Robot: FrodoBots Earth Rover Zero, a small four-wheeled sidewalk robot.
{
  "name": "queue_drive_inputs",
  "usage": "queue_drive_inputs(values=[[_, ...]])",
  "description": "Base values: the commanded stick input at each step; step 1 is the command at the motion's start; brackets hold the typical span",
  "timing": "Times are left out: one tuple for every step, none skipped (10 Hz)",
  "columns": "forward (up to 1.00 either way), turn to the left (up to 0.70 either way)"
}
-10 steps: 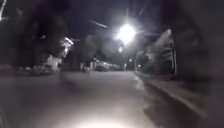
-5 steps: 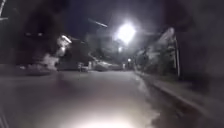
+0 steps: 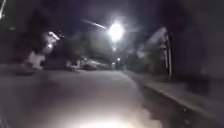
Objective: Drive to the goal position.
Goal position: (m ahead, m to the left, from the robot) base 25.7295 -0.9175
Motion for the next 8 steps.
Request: queue_drive_inputs(values=[[0.7,-0.22],[0.7,-0.1],[0.7,0.0],[0.7,0.0],[0.7,0.0],[0.7,0.0],[0.7,0.0],[0.7,0.0]])
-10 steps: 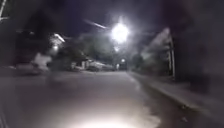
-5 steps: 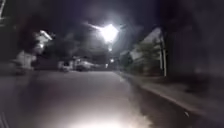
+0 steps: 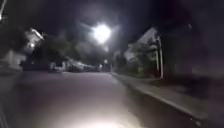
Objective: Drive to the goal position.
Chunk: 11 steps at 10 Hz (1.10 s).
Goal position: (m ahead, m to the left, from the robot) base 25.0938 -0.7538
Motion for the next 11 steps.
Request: queue_drive_inputs(values=[[0.7,0.0],[0.7,0.0],[0.7,0.0],[0.7,0.0],[0.7,0.0],[0.7,0.0],[0.7,0.0],[0.7,0.0],[0.7,0.0],[0.7,0.0],[0.7,0.0]])
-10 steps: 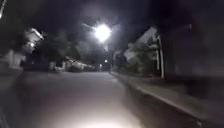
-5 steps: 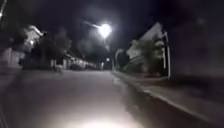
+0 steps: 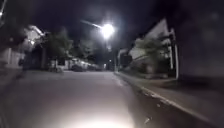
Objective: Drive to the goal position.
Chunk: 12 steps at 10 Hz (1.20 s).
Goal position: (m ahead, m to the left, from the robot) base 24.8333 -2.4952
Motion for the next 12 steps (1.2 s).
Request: queue_drive_inputs(values=[[0.7,0.0],[0.7,0.0],[0.7,0.0],[0.7,0.0],[0.7,0.0],[0.7,0.0],[0.7,0.0],[0.7,0.0],[0.7,0.0],[0.7,0.0],[0.7,0.0],[0.7,-0.05]])
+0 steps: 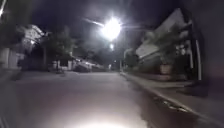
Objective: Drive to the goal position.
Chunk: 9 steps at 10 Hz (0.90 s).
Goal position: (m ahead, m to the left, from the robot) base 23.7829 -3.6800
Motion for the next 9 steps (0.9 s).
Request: queue_drive_inputs(values=[[0.7,-0.18],[0.7,-0.32],[0.7,-0.34],[0.7,-0.34],[0.7,-0.34],[0.7,-0.34],[0.7,-0.34],[0.7,-0.34],[0.7,-0.34]])
